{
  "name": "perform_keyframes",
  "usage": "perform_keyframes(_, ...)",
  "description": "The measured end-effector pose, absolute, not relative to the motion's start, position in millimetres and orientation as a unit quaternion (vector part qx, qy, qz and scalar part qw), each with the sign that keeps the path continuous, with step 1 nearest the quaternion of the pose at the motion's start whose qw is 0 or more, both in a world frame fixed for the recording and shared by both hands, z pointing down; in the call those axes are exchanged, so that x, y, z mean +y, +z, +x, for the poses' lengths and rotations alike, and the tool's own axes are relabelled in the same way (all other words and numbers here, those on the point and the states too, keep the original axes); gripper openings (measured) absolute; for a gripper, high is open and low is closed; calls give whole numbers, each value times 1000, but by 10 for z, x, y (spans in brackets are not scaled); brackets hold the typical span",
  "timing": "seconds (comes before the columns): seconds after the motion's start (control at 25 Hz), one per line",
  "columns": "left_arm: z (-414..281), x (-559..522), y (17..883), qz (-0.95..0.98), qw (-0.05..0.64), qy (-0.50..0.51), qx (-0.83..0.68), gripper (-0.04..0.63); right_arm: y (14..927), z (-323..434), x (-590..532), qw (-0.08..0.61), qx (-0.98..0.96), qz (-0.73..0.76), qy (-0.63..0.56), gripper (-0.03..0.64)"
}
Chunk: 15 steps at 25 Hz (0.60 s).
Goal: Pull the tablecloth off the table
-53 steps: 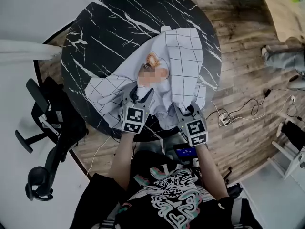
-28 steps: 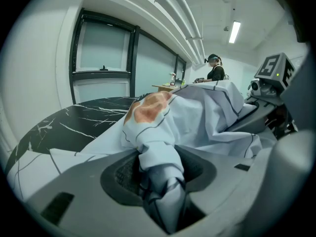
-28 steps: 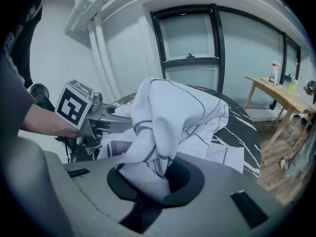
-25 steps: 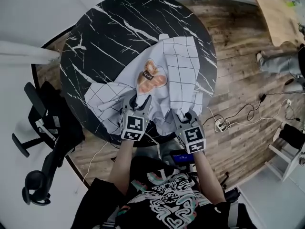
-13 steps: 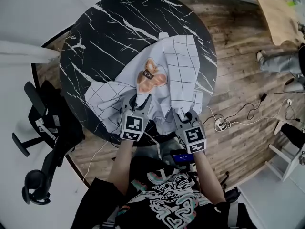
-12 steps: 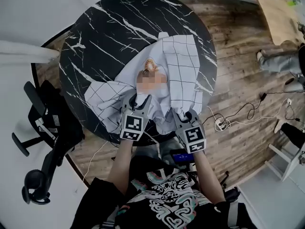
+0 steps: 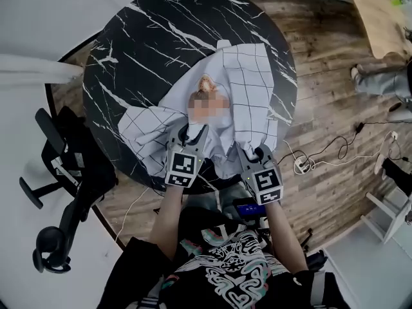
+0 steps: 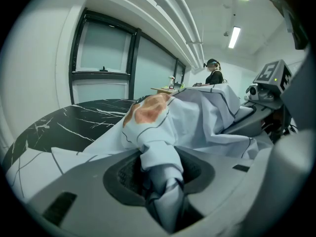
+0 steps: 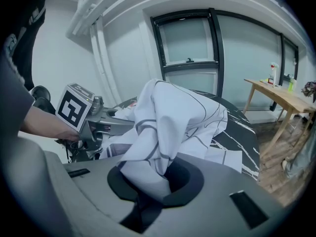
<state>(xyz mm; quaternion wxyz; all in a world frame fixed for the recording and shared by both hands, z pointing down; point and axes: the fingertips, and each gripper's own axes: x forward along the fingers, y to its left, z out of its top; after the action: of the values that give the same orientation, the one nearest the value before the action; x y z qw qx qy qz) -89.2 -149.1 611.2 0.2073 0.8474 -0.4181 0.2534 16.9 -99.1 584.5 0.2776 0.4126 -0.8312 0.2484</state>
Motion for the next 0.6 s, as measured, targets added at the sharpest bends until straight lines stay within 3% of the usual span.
perform_keyframes(0.6, -795, -1534, 5919, 856, 196, 235, -418, 158, 5708, 235, -1065, 253, -837, 424, 235, 61)
